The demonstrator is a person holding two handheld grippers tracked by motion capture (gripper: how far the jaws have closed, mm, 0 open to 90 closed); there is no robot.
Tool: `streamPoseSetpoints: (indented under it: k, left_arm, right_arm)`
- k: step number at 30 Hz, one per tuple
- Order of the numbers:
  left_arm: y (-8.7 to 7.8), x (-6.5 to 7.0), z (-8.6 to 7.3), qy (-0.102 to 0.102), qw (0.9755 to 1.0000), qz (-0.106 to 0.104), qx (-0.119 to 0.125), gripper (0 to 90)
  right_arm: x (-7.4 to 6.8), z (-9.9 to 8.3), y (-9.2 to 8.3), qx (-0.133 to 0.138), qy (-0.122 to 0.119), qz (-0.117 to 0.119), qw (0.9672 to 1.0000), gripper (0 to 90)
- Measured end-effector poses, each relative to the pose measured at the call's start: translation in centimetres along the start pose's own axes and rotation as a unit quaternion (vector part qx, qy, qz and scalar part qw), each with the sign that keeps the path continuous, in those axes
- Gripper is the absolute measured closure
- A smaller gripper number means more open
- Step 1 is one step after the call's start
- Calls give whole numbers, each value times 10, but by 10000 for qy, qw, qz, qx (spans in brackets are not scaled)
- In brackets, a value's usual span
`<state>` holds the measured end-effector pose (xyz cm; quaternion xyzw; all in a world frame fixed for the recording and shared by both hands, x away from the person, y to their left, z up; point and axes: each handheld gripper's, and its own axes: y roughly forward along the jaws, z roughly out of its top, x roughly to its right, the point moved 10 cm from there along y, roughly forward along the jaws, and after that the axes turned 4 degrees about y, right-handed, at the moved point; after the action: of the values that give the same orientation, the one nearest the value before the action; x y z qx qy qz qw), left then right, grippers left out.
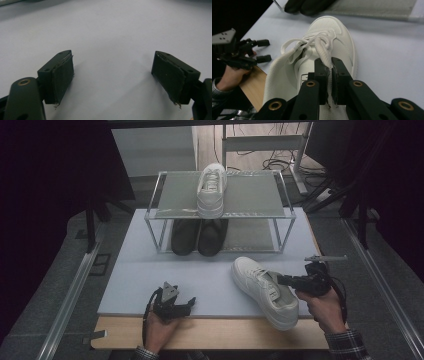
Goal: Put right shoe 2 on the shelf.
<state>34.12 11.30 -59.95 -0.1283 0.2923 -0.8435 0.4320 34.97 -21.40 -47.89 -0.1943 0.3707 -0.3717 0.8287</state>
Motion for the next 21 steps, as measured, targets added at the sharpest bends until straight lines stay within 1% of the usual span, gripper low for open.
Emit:
streamPoseSetpoints:
  k: [5,6,7,15,21]
  left_arm:
    - [0,0,0,0,10000,2,0,177]
    - [0,0,0,0,10000,2,-1,177]
    - [0,0,0,-3,10000,0,-3,177]
    - [0,0,0,1,10000,0,-3,177]
    - [0,0,0,1,10000,1,-4,177]
  right_arm:
    - [-6,13,-7,103,52,117,9999,841]
    - [-9,19,-9,139,66,156,9998,841]
    - [-9,19,-9,139,66,156,9998,841]
    - [-21,39,-18,249,99,339,9991,841]
    - [-27,50,-21,261,107,386,9989,841]
